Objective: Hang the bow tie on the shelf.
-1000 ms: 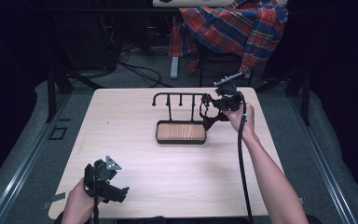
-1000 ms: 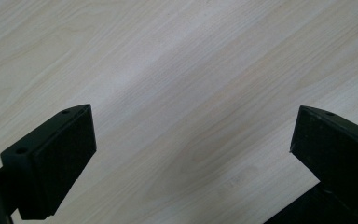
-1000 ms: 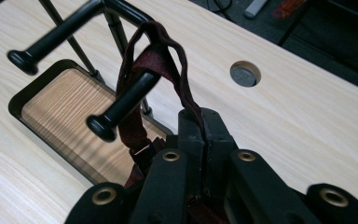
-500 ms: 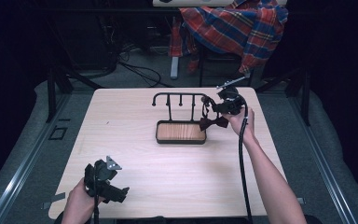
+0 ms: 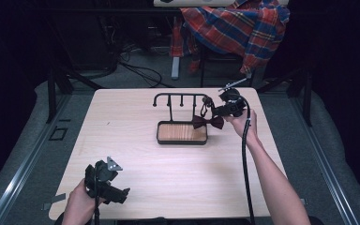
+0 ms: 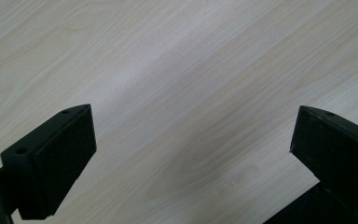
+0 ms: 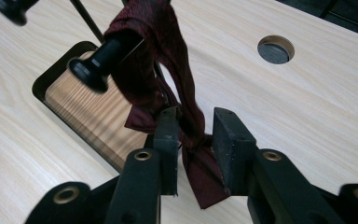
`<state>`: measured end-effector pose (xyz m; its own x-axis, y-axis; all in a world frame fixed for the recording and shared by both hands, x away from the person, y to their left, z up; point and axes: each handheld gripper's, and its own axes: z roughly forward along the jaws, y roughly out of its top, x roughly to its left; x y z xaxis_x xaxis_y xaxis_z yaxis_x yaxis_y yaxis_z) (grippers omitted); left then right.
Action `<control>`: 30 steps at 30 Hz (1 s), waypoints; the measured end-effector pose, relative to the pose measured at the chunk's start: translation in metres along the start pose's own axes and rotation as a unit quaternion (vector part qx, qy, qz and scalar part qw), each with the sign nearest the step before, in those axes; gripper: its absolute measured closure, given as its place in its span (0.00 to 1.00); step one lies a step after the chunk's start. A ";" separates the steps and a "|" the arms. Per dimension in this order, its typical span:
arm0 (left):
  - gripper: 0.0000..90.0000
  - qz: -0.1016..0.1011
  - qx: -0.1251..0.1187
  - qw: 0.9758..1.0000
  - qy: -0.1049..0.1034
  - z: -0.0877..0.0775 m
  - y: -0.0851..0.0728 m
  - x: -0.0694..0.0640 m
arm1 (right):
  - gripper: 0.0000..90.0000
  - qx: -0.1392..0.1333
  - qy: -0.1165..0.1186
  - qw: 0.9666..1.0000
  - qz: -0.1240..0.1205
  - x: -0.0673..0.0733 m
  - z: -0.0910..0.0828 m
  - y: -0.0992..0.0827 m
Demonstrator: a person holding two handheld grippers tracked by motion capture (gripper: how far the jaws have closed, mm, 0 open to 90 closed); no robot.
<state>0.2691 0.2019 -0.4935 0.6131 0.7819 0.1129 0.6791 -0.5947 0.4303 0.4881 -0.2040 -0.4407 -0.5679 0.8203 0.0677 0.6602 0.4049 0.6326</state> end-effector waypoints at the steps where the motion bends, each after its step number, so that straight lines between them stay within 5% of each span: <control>1: 0.00 0.000 0.001 1.000 0.000 0.000 0.000 0.000 | 0.77 0.000 0.000 1.000 -0.003 0.000 -0.001 0.000; 17: 0.00 0.000 0.000 1.000 0.000 0.000 0.000 0.000 | 0.47 0.020 0.005 0.999 -0.048 0.012 -0.032 -0.009; 30: 0.00 0.000 0.001 1.000 0.000 0.000 0.000 -0.001 | 0.23 0.046 0.005 0.993 -0.105 0.042 -0.054 -0.028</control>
<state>0.2691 0.2012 -0.4933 0.6127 0.7821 0.1136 0.6800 -0.5950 0.4284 0.4193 -0.2033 -0.4136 -0.7017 0.7107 -0.0503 0.5694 0.6019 0.5598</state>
